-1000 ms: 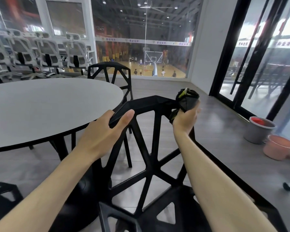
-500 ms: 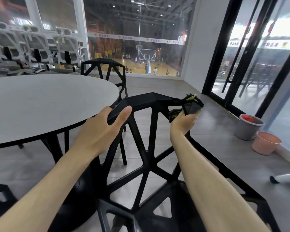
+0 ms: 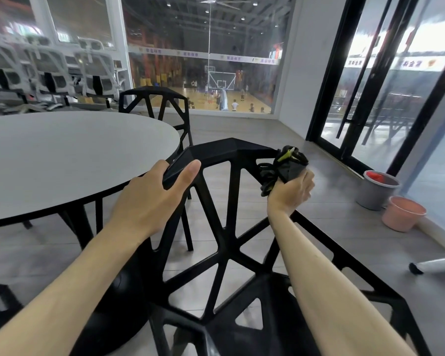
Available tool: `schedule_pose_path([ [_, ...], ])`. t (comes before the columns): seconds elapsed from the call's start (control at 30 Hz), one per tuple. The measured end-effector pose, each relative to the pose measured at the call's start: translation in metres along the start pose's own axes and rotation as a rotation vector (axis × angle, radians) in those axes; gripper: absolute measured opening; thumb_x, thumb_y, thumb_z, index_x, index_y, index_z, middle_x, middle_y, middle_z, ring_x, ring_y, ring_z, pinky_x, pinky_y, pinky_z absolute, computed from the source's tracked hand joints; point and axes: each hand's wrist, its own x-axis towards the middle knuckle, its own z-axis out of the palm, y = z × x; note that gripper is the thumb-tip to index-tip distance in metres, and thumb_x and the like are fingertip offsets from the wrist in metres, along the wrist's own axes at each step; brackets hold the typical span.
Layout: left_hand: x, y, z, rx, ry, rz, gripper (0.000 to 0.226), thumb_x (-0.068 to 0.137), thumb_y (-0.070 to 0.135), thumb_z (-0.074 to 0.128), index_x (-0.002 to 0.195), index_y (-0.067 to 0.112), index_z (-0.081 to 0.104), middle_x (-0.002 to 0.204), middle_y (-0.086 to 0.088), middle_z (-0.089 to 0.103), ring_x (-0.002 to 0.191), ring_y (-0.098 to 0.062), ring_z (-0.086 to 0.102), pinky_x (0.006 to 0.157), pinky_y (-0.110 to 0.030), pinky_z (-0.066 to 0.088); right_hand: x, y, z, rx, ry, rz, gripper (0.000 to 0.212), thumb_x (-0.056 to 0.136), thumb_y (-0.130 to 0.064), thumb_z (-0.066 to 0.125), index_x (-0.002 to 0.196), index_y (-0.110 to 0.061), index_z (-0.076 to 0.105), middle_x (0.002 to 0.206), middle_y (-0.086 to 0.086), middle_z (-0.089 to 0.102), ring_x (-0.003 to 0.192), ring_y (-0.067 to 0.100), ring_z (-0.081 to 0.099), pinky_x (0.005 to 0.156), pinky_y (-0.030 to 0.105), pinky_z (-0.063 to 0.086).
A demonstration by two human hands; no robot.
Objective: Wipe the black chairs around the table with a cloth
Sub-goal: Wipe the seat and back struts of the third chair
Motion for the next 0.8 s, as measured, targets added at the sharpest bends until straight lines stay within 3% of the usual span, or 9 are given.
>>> schedule_pose_path([
  [0.07, 0.000, 0.000, 0.000, -0.004, -0.001, 0.002, 0.081, 0.077, 0.101, 0.020, 0.094, 0.027, 0.049, 0.078, 0.003, 0.066, 0.078, -0.017, 0.064, 0.073, -0.040, 0.048, 0.000, 0.001, -0.002, -0.017, 0.002, -0.016, 0.031, 0.092, -0.004, 0.065, 0.120, -0.013, 0.057, 0.129, 0.006, 0.048, 0.118, 0.020, 0.046, 0.103, 0.034, 0.039],
  [0.23, 0.000, -0.001, 0.000, 0.002, 0.003, -0.003, 0.092, 0.078, 0.100, 0.019, 0.107, 0.021, 0.054, 0.083, 0.003, 0.067, 0.082, -0.018, 0.064, 0.077, -0.041, 0.049, -0.008, 0.000, -0.010, 0.134, -0.016, 0.075, 0.025, 0.095, 0.001, 0.054, 0.116, -0.012, 0.054, 0.117, -0.001, 0.045, 0.098, 0.018, 0.055, 0.086, 0.030, 0.049],
  [0.37, 0.000, 0.000, 0.000, 0.001, 0.002, -0.008, 0.095, 0.081, 0.098, 0.021, 0.114, 0.016, 0.056, 0.082, 0.001, 0.067, 0.078, -0.017, 0.064, 0.074, -0.039, 0.048, -0.012, 0.003, -0.022, 0.230, 0.032, 0.188, 0.027, 0.099, -0.001, 0.050, 0.121, -0.014, 0.057, 0.113, -0.004, 0.050, 0.079, 0.001, 0.053, 0.083, 0.028, 0.046],
  [0.47, 0.000, 0.002, 0.000, 0.002, 0.007, -0.015, 0.090, 0.084, 0.092, 0.025, 0.115, 0.014, 0.056, 0.081, -0.001, 0.067, 0.076, -0.017, 0.063, 0.070, -0.038, 0.046, -0.020, 0.021, -0.035, 0.251, 0.046, 0.273, 0.025, 0.100, 0.000, 0.050, 0.117, -0.015, 0.060, 0.104, 0.001, 0.057, 0.070, -0.007, 0.062, 0.064, 0.011, 0.051],
  [0.5, 0.000, 0.002, 0.000, 0.005, 0.009, -0.009, 0.089, 0.084, 0.093, 0.024, 0.113, 0.015, 0.056, 0.080, 0.000, 0.067, 0.075, -0.017, 0.063, 0.069, -0.037, 0.046, -0.028, 0.031, -0.041, 0.236, 0.030, 0.297, 0.023, 0.098, -0.002, 0.051, 0.113, -0.017, 0.059, 0.102, 0.001, 0.058, 0.070, -0.004, 0.065, 0.058, 0.012, 0.051],
  [0.57, 0.000, 0.000, 0.000, 0.004, 0.011, -0.001, 0.090, 0.082, 0.097, 0.022, 0.108, 0.018, 0.055, 0.079, 0.000, 0.067, 0.075, -0.018, 0.063, 0.069, -0.038, 0.047, -0.046, 0.056, -0.048, 0.116, -0.017, 0.302, 0.022, 0.094, -0.011, 0.053, 0.111, -0.023, 0.060, 0.108, 0.002, 0.060, 0.088, 0.020, 0.070, 0.074, 0.033, 0.058],
  [0.63, 0.000, 0.000, 0.000, 0.007, 0.011, -0.001, 0.092, 0.078, 0.100, 0.019, 0.105, 0.019, 0.054, 0.079, 0.000, 0.067, 0.075, -0.019, 0.063, 0.070, -0.039, 0.048, -0.056, 0.069, -0.052, -0.051, -0.075, 0.313, 0.026, 0.096, -0.009, 0.050, 0.118, -0.017, 0.060, 0.116, 0.006, 0.058, 0.095, 0.036, 0.065, 0.084, 0.042, 0.051],
  [0.7, 0.001, 0.000, 0.000, 0.014, 0.009, -0.007, 0.093, 0.075, 0.101, 0.017, 0.104, 0.020, 0.052, 0.079, -0.001, 0.067, 0.076, -0.020, 0.063, 0.072, -0.040, 0.048, -0.052, 0.059, -0.052, -0.118, -0.072, 0.286, 0.022, 0.099, -0.010, 0.047, 0.117, -0.015, 0.059, 0.115, 0.005, 0.056, 0.092, 0.038, 0.064, 0.081, 0.042, 0.048],
  [0.8, 0.000, 0.000, 0.001, 0.019, 0.006, -0.006, 0.091, 0.075, 0.102, 0.018, 0.099, 0.020, 0.051, 0.078, -0.002, 0.067, 0.076, -0.021, 0.063, 0.071, -0.041, 0.048, -0.032, 0.023, -0.044, -0.058, -0.099, 0.135, 0.019, 0.098, -0.010, 0.050, 0.114, -0.019, 0.059, 0.109, -0.001, 0.053, 0.085, 0.025, 0.060, 0.075, 0.035, 0.043],
])
